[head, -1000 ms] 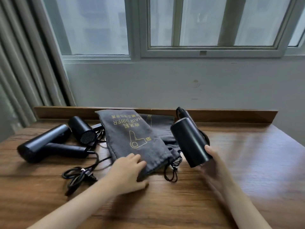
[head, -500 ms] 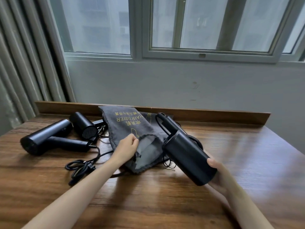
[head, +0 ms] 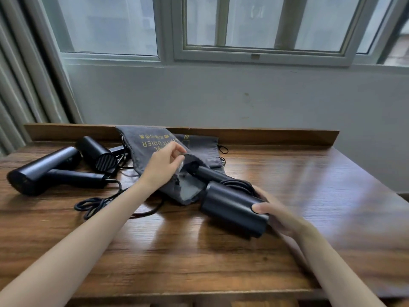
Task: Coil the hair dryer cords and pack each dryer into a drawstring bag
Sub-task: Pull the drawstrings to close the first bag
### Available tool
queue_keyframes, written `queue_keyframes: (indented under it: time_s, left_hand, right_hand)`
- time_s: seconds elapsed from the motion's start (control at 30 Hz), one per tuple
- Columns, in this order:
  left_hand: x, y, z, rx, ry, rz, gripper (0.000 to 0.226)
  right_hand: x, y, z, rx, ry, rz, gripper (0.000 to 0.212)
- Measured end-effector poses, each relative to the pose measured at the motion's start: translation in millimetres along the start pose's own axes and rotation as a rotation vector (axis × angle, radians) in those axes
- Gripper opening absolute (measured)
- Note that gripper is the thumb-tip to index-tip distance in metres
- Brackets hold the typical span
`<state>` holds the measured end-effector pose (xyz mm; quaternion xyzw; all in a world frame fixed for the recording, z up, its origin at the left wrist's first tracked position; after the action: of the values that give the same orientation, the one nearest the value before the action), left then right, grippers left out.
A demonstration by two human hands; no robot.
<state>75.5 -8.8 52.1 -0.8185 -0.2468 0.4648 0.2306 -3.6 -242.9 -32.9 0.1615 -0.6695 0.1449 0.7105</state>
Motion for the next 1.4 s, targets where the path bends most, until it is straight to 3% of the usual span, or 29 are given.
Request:
queue_keyframes:
  time_s: [0.1, 0.17, 0.4, 0.57, 0.63, 0.73, 0.8, 0.93, 1.03, 1.17, 1.3, 1.4]
  left_hand:
    - [-15, 16, 13, 0.256, 0.067, 0.000, 0.020]
    - [-25, 24, 19, 0.326, 0.093, 0.041, 0.025]
    - [-47, 35, 22, 0.331, 0.114, 0.132, 0.030]
    - [-31, 24, 26, 0.272, 0.074, 0.055, 0.025]
    - [-38, 26, 23, 0.217, 0.069, 0.067, 0.022]
    - [-56, 36, 16, 0.199, 0.054, 0.188, 0.026]
    - [-66, 45, 16, 0.272, 0.049, 0.236, 0.030]
    - [-60, 43, 25, 0.349, 0.006, 0.319, 0.032]
    - [-48, 31, 30, 0.305, -0.054, 0.364, 0.031]
    - [-52, 31, 31, 0.326, -0.014, 0.319, 0.034]
    - [-31, 16, 35, 0.192, 0.010, 0.143, 0.032]
    - [-21, 13, 50, 0.135, 0.102, -0.004, 0.028]
  right_hand:
    - [-1, -2, -3, -0.060, 0.021, 0.043, 0.078]
    - [2, 4, -7, -0.075, 0.016, 0.076, 0.076]
    - [10, 20, -22, -0.245, -0.054, 0.145, 0.062]
    - [8, 10, -24, -0.466, -0.044, 0.021, 0.080]
    - [9, 17, -28, -0.503, -0.040, 0.012, 0.090]
    - [10, 34, -40, -0.506, -0.034, 0.019, 0.087]
    - [7, 43, -48, -0.471, -0.007, -0.003, 0.077]
    - [-3, 50, -59, -0.507, 0.008, -0.235, 0.027]
    - [-1, 52, -72, -0.635, -0.072, -0.304, 0.033]
    - [11, 60, -88, -0.764, -0.114, 0.068, 0.046]
    - [14, 67, -96, -0.539, -0.129, 0.352, 0.060]
    - [19, 49, -79, -0.457, -0.137, 0.718, 0.034]
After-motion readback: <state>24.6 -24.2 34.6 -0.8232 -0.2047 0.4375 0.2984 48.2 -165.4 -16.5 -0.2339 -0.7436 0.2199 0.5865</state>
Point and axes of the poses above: each hand's wrist, its own z-axis away from the middle knuckle, its own y-axis out of the palm, x = y × z, the point moved 7 cm from there along -z, towards the middle knuckle
